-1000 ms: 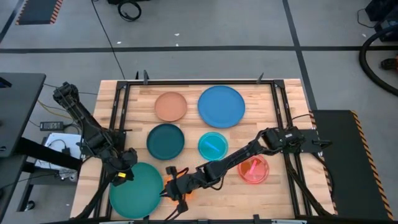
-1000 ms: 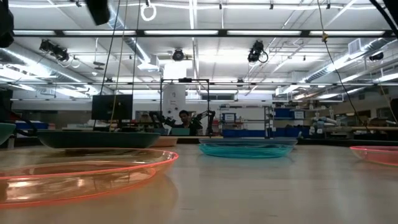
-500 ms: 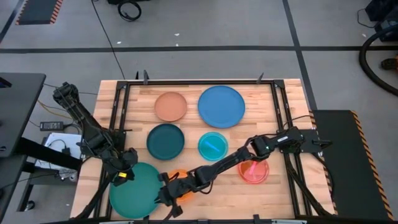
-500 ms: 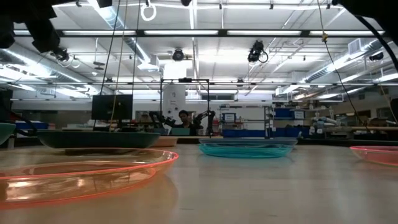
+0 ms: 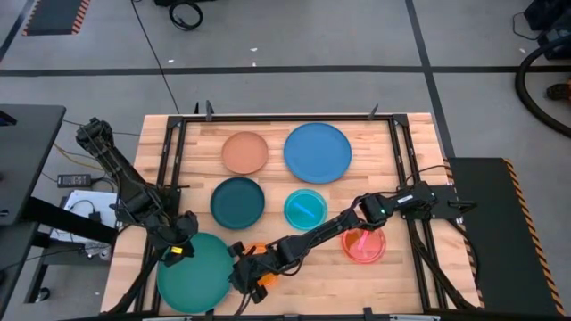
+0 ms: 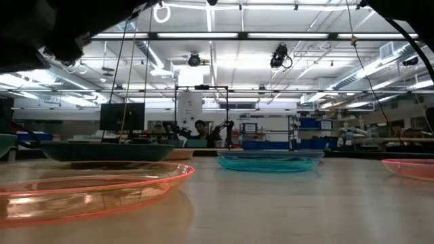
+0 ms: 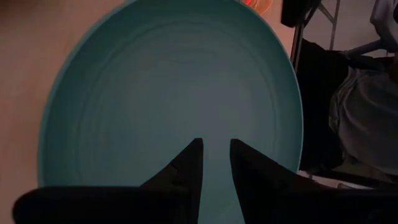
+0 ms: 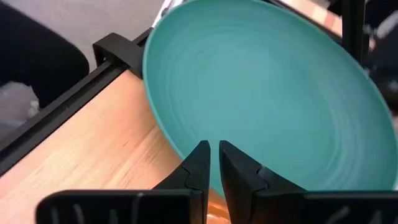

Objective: Stack plastic plates
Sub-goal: Stack the green plate on top of the blue plate

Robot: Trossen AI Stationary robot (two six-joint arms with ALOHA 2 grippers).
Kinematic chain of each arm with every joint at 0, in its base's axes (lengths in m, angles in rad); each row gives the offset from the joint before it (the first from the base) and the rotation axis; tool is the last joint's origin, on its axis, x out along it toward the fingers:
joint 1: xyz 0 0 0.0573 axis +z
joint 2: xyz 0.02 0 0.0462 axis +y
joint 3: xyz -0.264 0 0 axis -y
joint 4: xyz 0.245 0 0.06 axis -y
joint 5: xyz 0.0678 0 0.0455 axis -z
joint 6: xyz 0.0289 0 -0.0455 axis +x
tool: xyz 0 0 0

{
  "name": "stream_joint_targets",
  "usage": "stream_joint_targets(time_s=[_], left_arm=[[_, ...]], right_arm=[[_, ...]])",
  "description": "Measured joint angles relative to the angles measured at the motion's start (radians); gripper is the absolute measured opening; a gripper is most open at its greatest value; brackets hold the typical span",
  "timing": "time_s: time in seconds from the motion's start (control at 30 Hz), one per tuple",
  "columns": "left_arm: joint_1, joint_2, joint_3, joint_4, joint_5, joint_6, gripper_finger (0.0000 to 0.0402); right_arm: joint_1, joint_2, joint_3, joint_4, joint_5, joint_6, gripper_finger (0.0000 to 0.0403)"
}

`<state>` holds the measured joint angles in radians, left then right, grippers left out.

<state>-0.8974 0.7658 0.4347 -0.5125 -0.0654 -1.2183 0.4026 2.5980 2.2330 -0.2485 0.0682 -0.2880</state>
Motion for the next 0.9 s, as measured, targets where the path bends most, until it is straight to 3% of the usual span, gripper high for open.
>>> stream_joint_targets(time_s=[0.17, 0.37, 0.47, 0.9], left_arm=[[0.0, 0.0, 0.0, 0.0, -0.022, 0.023, 0.0087], [0.003, 0.0, 0.0, 0.0, -0.031, 0.022, 0.0087], [0.003, 0.0, 0.0, 0.0, -0.036, -0.002, 0.0087], [0.003, 0.0, 0.0, 0.0, -0.064, -0.02, 0.0087]], right_arm=[[0.008, 0.0, 0.0, -0.024, 0.031, -0.136, 0.0089], [-0.011, 0.0, 0.0, -0.069, -0.08, -0.286, 0.0153], [-0.018, 0.0, 0.0, -0.106, -0.083, -0.352, 0.0173], [-0.027, -0.001, 0.0, -0.112, -0.027, -0.548, 0.016]])
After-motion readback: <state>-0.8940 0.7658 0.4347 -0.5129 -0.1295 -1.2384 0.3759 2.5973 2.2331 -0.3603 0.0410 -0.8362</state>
